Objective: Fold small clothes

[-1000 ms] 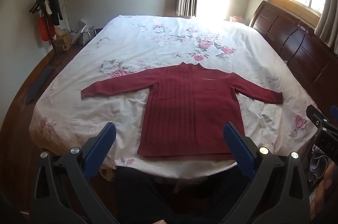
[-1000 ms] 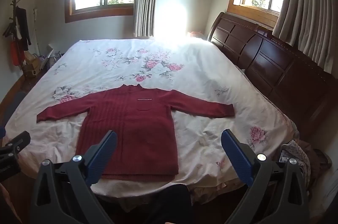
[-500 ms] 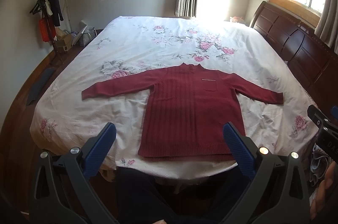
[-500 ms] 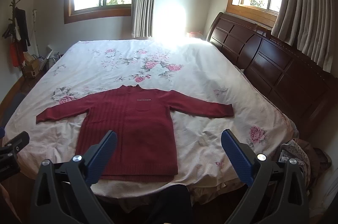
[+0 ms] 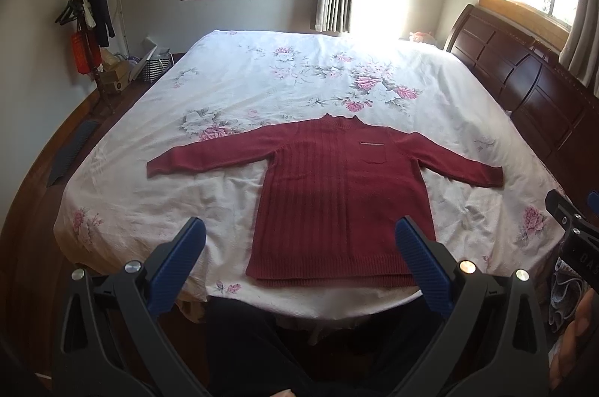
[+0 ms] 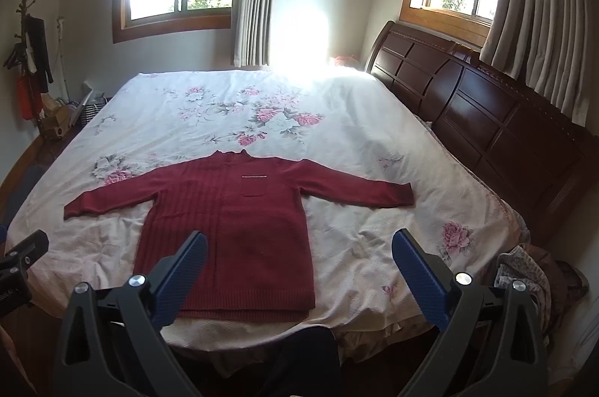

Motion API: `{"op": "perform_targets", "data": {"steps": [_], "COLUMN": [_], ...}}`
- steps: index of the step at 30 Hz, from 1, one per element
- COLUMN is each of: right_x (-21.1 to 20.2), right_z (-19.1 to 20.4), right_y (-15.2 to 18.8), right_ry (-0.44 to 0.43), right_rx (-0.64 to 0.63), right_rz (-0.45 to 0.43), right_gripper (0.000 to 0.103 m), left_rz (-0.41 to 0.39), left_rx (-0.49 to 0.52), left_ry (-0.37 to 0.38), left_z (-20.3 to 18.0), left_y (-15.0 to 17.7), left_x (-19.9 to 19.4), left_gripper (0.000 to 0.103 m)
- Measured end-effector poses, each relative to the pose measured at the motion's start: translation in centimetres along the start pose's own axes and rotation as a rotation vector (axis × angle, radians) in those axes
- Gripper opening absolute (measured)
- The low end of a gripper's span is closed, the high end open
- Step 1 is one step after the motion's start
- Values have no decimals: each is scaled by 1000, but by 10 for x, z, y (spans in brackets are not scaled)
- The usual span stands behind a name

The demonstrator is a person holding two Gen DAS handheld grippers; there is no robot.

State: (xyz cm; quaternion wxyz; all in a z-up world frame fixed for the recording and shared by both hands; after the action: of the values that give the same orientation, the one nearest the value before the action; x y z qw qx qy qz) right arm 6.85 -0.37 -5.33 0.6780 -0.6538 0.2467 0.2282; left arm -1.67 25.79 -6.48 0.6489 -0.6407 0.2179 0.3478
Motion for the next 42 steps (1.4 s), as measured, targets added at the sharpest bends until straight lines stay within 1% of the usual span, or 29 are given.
{"op": "perform_targets", "data": {"steps": [42], "right_x": [6], "right_z": [-10], "right_y": [-3], "right_ry": [2], "right_rx": [13], "right_rz": [9], "right_gripper": [99], "left_rz": [7], "left_rx": [5], "left_ry": [-6], "left_z": [0], "left_y": [0], "left_x": [2], "left_gripper": [100]}}
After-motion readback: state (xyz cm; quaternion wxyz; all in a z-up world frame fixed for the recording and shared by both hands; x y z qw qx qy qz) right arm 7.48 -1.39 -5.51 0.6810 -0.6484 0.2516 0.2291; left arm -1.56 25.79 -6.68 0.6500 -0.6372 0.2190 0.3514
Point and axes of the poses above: each gripper's, at about its wrist camera, not at the fingertips, and x roughly the way its jaws point, z to its left, y to its underside, the point moved 9 cm from there along x, roughly the way its jaws point, and after that the axes turned 11 degrees about x, right-handed, at the moved point
